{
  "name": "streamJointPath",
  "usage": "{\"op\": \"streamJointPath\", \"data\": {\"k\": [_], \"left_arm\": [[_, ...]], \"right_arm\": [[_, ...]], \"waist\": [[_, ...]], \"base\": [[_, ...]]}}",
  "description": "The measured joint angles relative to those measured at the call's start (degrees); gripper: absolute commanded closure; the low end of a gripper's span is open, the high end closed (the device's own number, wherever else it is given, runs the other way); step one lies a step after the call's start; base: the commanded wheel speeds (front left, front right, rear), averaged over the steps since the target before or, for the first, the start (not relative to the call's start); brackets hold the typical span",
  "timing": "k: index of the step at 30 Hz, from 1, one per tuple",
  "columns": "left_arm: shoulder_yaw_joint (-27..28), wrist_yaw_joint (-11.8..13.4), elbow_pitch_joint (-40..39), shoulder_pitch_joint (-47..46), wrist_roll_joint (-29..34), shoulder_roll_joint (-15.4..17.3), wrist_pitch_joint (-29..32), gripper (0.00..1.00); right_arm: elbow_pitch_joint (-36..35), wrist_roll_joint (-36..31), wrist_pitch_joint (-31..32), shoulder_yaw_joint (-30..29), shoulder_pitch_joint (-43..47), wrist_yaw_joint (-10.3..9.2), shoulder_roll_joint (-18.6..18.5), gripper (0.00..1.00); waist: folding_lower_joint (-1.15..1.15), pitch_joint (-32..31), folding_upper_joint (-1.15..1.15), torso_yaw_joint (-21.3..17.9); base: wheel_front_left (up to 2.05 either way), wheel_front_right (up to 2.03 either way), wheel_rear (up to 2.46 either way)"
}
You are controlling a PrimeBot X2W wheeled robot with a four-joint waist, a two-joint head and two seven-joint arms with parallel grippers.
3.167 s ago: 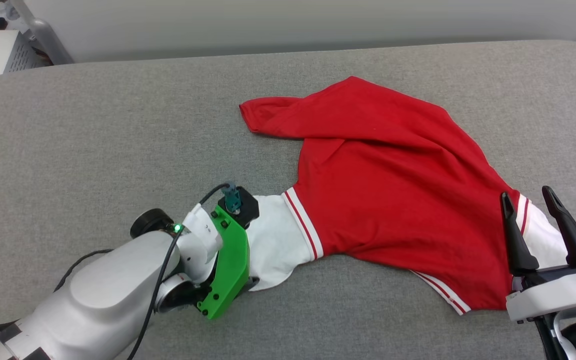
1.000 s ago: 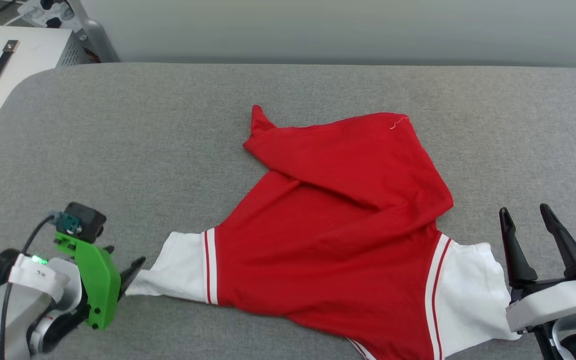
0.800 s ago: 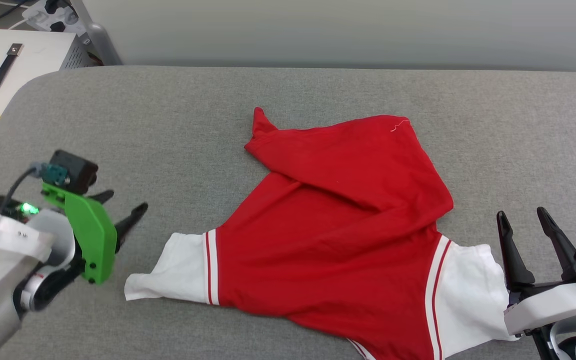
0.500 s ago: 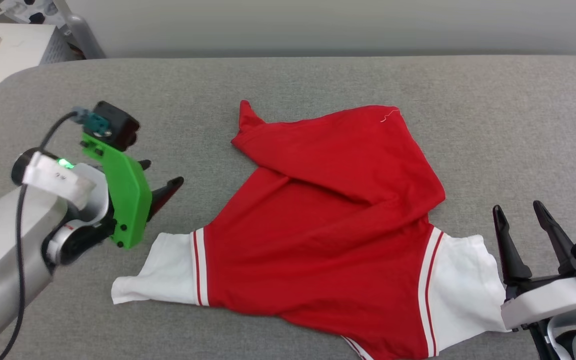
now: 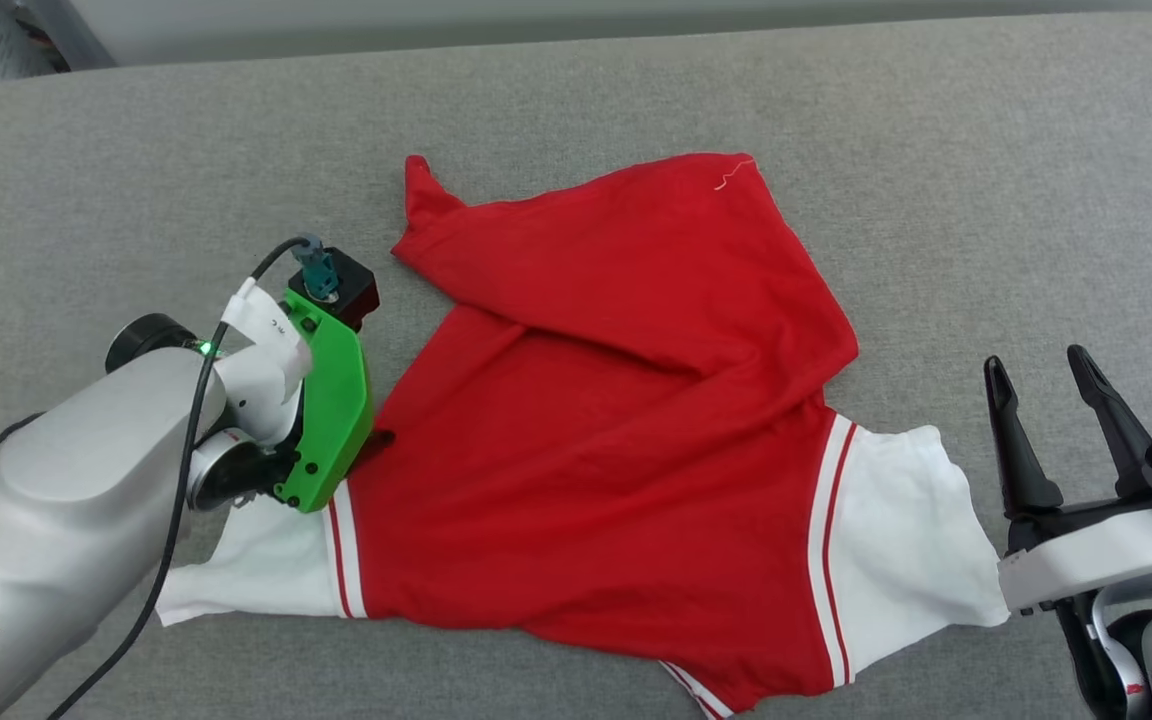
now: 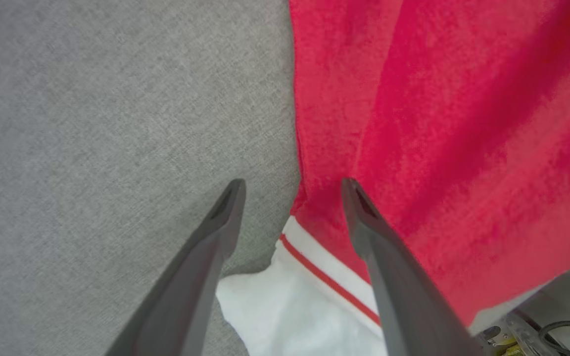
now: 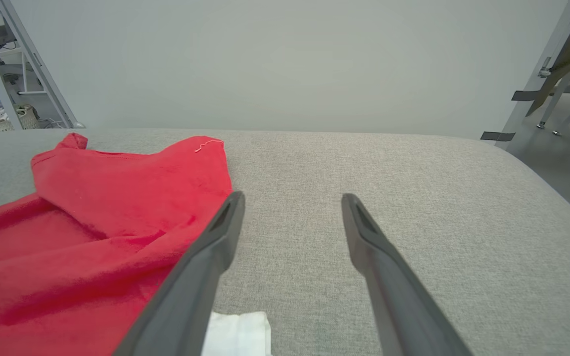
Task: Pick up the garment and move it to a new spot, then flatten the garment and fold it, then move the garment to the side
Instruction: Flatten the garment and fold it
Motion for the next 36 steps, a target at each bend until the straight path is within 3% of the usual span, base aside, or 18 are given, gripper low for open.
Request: {"op": "streamJointPath", "data": {"k": [5, 14, 15, 16, 17, 20, 27, 36], "left_arm": [[-0.7, -0.2, 2.2, 0.5, -0.1, -1.8, 0.4, 0.0], [-0.2, -0.2, -0.5, 0.8, -1.2, -0.8, 0.8, 0.0], [-0.1, -0.2, -0.6, 0.9, -1.3, -0.8, 0.9, 0.12], [0.0, -0.2, -0.7, 1.0, -1.3, -0.8, 0.9, 0.8], [0.1, -0.2, -0.6, 1.2, -1.3, -0.8, 0.9, 1.0], [0.1, -0.2, -0.2, 1.9, -2.2, -1.0, -0.3, 1.0], [-0.9, -0.3, -3.2, 2.6, -3.4, -0.1, -11.0, 1.0], [-0.1, -0.4, -13.0, 0.0, -0.5, 5.4, -19.0, 1.0]], "right_arm": [[0.3, 0.0, -0.3, 0.3, -1.7, 0.0, -0.1, 0.0], [1.2, 0.1, -0.7, 0.0, -2.8, 0.0, -0.2, 0.0], [1.3, 0.1, -0.7, 0.2, -2.9, 0.0, -0.2, 0.0], [1.5, 0.1, -0.8, 0.4, -3.0, 0.0, -0.2, 0.0], [1.6, 0.2, -0.8, 0.5, -3.1, 0.0, -0.2, 0.0], [2.0, 0.5, -0.9, 0.9, -3.4, 0.0, -0.3, 0.0], [2.8, 0.5, -1.0, 0.2, -3.1, 0.0, -0.6, 0.0], [3.0, 0.6, -1.4, -0.1, -1.1, 0.0, -0.1, 0.0]], "waist": [[0.0, 2.3, 0.0, -1.1], [0.0, 4.0, 0.0, -1.7], [0.0, 4.0, 0.0, -1.7], [0.0, 4.0, 0.0, -1.7], [0.0, 4.0, 0.0, -1.8], [0.0, 3.8, 0.0, -1.8], [0.0, 1.9, 0.0, -1.2], [0.0, -1.5, 0.0, 1.0]], "base": [[0.0, 0.0, 0.0], [0.0, 0.0, 0.0], [0.0, 0.0, 0.0], [0.0, 0.0, 0.0], [0.0, 0.0, 0.0], [0.0, 0.0, 0.0], [0.0, 0.0, 0.0], [0.0, 0.0, 0.0]]}}
